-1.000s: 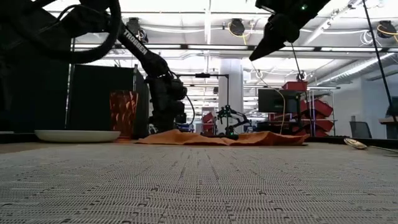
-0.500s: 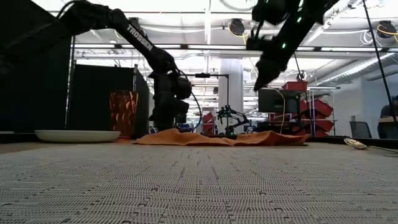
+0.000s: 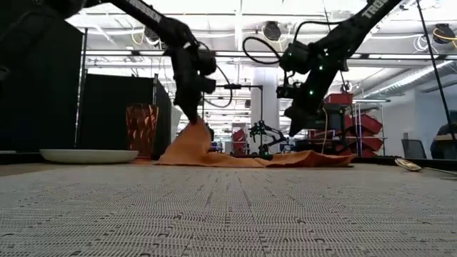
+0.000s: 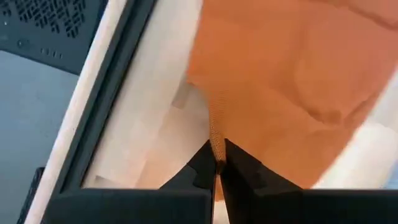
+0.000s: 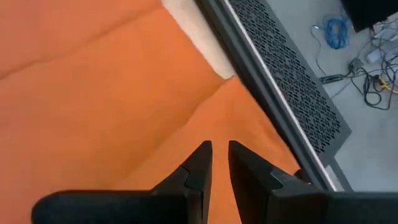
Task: Set table place
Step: Fold the orange napkin
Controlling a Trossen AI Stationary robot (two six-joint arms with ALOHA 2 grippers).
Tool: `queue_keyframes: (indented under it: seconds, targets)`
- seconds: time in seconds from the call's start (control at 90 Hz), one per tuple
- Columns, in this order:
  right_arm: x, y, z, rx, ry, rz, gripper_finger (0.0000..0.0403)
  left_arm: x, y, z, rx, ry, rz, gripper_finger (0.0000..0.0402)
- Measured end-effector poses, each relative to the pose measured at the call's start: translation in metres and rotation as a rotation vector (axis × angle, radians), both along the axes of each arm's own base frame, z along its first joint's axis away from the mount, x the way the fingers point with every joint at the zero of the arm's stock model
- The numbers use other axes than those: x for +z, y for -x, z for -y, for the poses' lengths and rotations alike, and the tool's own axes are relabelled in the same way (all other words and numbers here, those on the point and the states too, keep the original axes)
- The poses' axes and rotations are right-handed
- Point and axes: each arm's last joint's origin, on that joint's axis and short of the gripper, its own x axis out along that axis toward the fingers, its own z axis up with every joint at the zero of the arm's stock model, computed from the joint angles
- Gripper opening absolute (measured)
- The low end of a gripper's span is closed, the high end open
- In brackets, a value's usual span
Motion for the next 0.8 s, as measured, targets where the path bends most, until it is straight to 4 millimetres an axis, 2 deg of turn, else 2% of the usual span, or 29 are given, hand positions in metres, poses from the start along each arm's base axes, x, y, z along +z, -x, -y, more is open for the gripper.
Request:
queue_keyframes:
  seconds: [0.411, 0.578, 0.8]
  targets:
    - [0.002, 0.029, 0.04, -0.131, -0.002, 0.055, 0.0038, 0.033, 0.003, 0.036, -0.046, -0.069, -0.045, 0.0]
    - [-0.002, 0.038, 0.051, -0.126, -0.11, 0.15, 0.0038, 0.038, 0.006, 0.046, -0.041, -0.058, -0.078, 0.0]
    - [-0.016, 0.05, 0.062, -0.181, -0.163, 0.106, 0.0038, 0.037, 0.011, 0.054, -0.038, -0.088, -0.207, 0.0]
